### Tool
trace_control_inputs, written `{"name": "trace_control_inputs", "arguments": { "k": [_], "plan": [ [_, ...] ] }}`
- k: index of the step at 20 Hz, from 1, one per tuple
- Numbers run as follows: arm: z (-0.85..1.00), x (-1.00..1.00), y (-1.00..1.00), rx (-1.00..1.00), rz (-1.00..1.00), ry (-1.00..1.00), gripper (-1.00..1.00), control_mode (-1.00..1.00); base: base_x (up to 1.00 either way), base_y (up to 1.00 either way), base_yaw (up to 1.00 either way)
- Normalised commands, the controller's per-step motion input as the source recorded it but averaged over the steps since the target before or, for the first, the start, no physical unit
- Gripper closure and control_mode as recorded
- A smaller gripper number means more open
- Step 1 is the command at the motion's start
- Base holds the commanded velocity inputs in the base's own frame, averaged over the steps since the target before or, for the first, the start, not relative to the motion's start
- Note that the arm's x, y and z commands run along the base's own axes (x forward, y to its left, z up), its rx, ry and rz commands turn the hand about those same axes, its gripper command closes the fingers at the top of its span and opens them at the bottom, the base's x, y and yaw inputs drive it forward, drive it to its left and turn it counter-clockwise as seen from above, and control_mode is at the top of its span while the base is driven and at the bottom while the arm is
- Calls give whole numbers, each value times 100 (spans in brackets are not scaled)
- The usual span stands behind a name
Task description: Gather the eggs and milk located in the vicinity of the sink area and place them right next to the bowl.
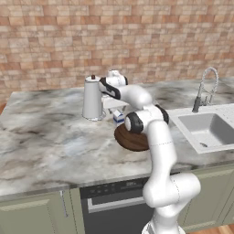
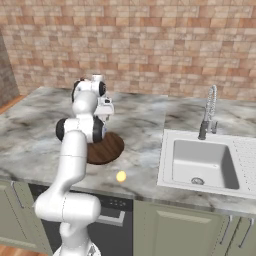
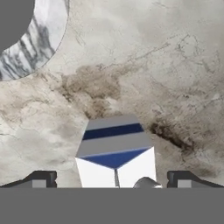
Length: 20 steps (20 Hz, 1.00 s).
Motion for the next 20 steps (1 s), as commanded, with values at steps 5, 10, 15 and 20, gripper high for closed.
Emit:
{"name": "trace_control_inputs", "arguments": {
  "k": [5, 10, 15, 20],
  "plan": [
    [-24, -3, 0, 0, 0, 8, -100, -100, 0, 0, 0],
    [-20, -3, 0, 0, 0, 9, -100, -100, 0, 0, 0],
    [-13, 0, 0, 0, 0, 12, 100, -100, 0, 0, 0],
    [-14, -3, 0, 0, 0, 9, 100, -100, 0, 0, 0]
  ]
}}
